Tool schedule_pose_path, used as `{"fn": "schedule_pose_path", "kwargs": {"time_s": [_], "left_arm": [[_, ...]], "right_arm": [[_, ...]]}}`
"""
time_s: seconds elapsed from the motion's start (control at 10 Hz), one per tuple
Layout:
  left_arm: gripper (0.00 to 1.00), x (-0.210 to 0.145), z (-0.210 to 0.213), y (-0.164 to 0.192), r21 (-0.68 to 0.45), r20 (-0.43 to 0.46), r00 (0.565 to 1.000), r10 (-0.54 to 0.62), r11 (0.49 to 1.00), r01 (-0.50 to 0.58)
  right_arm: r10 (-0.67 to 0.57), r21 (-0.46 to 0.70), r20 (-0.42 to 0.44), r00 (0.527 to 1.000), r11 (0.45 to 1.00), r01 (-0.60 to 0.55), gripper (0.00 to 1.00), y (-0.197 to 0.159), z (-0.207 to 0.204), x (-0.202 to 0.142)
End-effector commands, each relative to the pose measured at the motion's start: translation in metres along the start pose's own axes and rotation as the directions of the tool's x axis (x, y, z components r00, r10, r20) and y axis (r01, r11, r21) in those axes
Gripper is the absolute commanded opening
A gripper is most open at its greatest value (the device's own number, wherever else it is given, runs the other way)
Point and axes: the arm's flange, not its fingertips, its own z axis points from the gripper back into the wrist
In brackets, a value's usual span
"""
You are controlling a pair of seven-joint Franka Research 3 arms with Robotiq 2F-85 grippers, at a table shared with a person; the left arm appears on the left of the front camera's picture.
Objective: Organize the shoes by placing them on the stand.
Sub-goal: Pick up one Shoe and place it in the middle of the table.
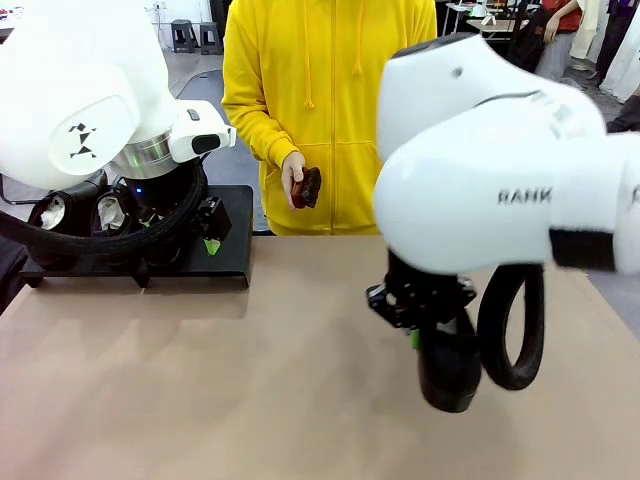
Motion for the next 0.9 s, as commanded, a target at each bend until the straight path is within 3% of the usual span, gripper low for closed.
{"fn": "schedule_pose_path", "kwargs": {"time_s": [0.0,0.2,0.5,0.8], "left_arm": [[1.0,-0.002,0.0,0.002,-0.009,0.011,1.0,0.002,1.0,-0.002],[1.0,-0.002,0.0,0.002,-0.009,0.011,1.0,0.002,1.0,-0.002],[1.0,-0.002,0.0,0.002,-0.009,0.011,1.0,0.002,1.0,-0.002],[1.0,-0.002,0.0,0.002,-0.009,0.011,1.0,0.002,1.0,-0.002]], "right_arm": [[0.098,0.049,0.042,0.994,0.994,-0.1,0.0,0.02,-0.015,-0.006],[0.096,0.095,0.022,0.995,0.991,-0.098,0.0,0.049,-0.02,-0.013],[0.132,0.05,0.028,0.991,0.99,-0.133,0.0,0.08,-0.036,0.0],[0.029,0.054,0.031,0.999,0.998,-0.031,0.07,0.094,-0.045,0.017]]}}
